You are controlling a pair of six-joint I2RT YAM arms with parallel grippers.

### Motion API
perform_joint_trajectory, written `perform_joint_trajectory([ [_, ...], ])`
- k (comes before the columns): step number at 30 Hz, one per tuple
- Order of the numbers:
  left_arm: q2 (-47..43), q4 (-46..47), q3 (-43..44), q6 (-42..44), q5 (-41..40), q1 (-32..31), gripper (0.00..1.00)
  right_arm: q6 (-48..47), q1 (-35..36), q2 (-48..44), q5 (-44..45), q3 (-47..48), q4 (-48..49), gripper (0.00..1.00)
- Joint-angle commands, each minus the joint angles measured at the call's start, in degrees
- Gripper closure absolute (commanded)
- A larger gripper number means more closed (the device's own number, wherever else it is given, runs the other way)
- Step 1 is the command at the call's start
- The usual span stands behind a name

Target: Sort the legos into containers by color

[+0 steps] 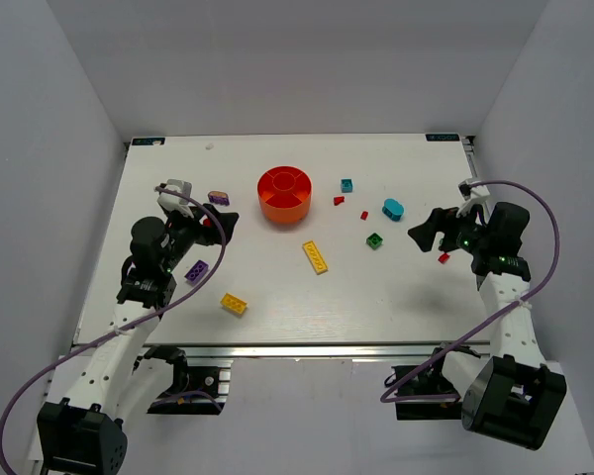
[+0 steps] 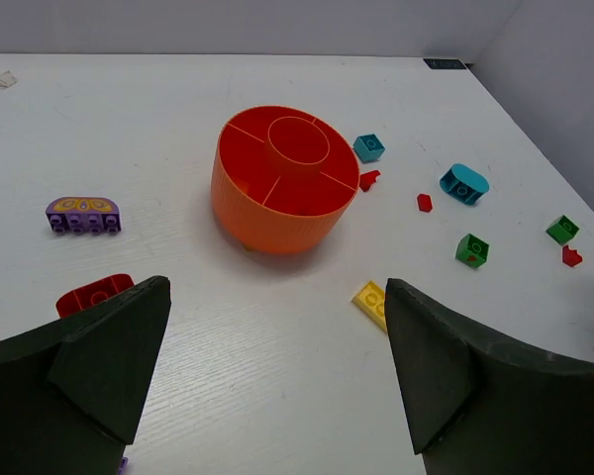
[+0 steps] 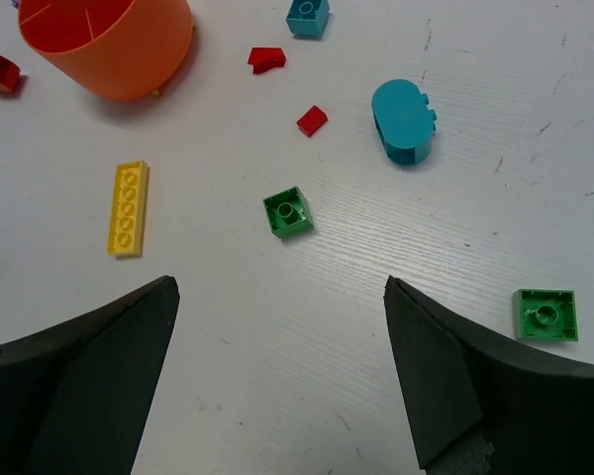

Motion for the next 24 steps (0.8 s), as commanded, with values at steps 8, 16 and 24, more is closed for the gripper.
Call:
perform_joint_trajectory([
  [8,0.35,0.98,0.09,-0.31,1.52,0.00,0.02,-12.07,-0.24,-3.41,-11.01,-2.47,-0.51,0.11],
  [16,3.95,-1.47,2.19,-0.31,2.14,0.00,0.19,-31.23,1.25,-3.07,-20.42,-1.95,-8.17,0.11],
  [24,6.76,-3.76,3.87,0.13,0.82,0.00,0.71,-33.63,2.66,0.27,-22.98,0.86,-14.14,0.41],
])
